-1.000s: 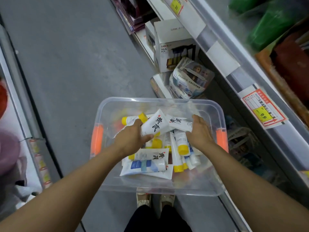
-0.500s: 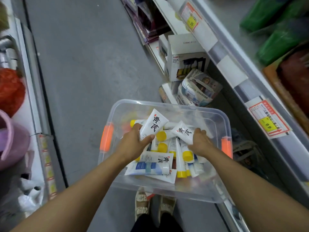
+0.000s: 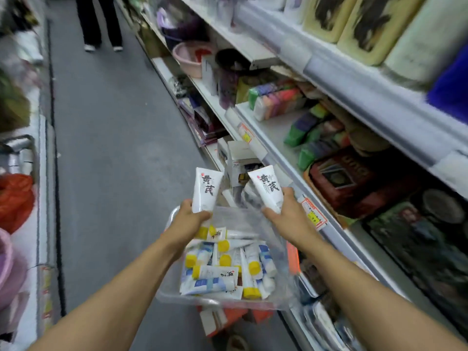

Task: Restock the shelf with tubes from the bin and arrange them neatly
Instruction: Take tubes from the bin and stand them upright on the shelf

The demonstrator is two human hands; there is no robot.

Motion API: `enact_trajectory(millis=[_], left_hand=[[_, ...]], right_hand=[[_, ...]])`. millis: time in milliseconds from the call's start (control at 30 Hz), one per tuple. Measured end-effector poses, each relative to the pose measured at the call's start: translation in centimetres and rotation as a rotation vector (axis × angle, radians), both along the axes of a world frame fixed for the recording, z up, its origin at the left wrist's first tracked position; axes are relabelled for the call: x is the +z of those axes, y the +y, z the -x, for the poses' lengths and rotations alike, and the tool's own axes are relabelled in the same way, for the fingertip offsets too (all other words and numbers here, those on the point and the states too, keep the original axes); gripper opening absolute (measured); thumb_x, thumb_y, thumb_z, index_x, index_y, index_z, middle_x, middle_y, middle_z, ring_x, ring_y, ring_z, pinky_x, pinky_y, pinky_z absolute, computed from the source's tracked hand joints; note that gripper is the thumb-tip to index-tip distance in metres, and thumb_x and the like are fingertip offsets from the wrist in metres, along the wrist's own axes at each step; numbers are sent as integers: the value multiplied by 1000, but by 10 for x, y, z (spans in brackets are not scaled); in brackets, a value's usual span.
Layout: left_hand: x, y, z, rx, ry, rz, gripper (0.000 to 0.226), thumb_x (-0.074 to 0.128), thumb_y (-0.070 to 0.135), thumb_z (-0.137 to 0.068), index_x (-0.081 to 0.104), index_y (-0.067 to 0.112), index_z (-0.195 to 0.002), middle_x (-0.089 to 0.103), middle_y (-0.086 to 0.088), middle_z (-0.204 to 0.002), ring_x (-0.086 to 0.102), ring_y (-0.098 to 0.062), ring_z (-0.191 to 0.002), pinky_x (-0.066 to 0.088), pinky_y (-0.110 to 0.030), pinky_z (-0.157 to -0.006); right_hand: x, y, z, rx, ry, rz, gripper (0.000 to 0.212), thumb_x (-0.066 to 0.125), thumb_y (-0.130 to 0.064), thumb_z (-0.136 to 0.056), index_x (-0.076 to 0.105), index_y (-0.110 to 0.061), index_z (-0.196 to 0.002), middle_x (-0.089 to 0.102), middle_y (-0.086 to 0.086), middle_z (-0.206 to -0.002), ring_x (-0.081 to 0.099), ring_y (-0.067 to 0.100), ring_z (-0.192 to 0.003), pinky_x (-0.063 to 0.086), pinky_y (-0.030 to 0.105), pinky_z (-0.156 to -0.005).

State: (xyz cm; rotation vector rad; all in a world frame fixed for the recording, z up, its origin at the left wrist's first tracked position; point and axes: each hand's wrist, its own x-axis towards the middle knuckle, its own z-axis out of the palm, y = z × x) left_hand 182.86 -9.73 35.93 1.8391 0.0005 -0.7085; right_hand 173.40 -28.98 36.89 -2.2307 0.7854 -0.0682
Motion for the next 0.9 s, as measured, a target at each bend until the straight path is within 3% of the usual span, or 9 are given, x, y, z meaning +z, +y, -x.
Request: enact_trajectory(millis=[100,233,300,433,567,767,900], left_hand=[[33,1,-2,-12,-58,61,28,56,7,-89,39,11,-111,53,-7,-102,52,-14,-77,46,-32,-63],[83,4,4,-90,-131,136,33,58,10,-89,37,16,-114,54,-7,-112,55,-24,-96,50,-42,-81],[107,3,11,-154,-176,175,38,59,10,-89,37,13,-119,55,-10,-117,56,-26,-102,49,-42,-88],[151,-3,34,-306,-245,257,41,60,8,-89,38,7,-123,55,-10,-113,56,-23,-93,49,-33,-71],[183,-14,60,-456,-305,265,45,62,10,-87,38,8,-126,55,-8,-115,57,-26,-103,50,-43,-89],[214,-44,110,-605,-320,353,38,60,2,-86,39,11,-117,56,-8,-114,56,-22,-97,50,-36,-77],[227,-69,143,-734,-320,389,39,62,5,-85,39,18,-113,56,-4,-116,56,-20,-103,48,-38,-90]], right_hand=[[51,9,16,-80,-92,19,49,64,-17,-82,35,-7,-121,56,9,-112,55,25,-95,31,24,-65],[106,24,46,-187,-139,53,47,59,-18,-79,34,-12,-117,56,10,-110,56,29,-93,46,35,-69],[128,32,64,-225,-176,80,45,58,-18,-81,33,-12,-118,54,9,-110,53,28,-94,42,34,-70],[166,49,100,-311,-272,122,52,61,-19,-84,29,-12,-124,44,-1,-108,50,23,-101,38,31,-75],[198,57,138,-405,-308,175,50,61,-19,-86,27,-10,-121,43,-1,-107,49,20,-94,42,32,-72],[229,60,203,-531,-399,183,49,58,-17,-89,22,-14,-124,41,-1,-118,50,20,-105,42,26,-68],[243,59,248,-627,-430,215,43,57,-18,-90,20,-22,-111,43,-1,-116,50,17,-96,35,17,-53]])
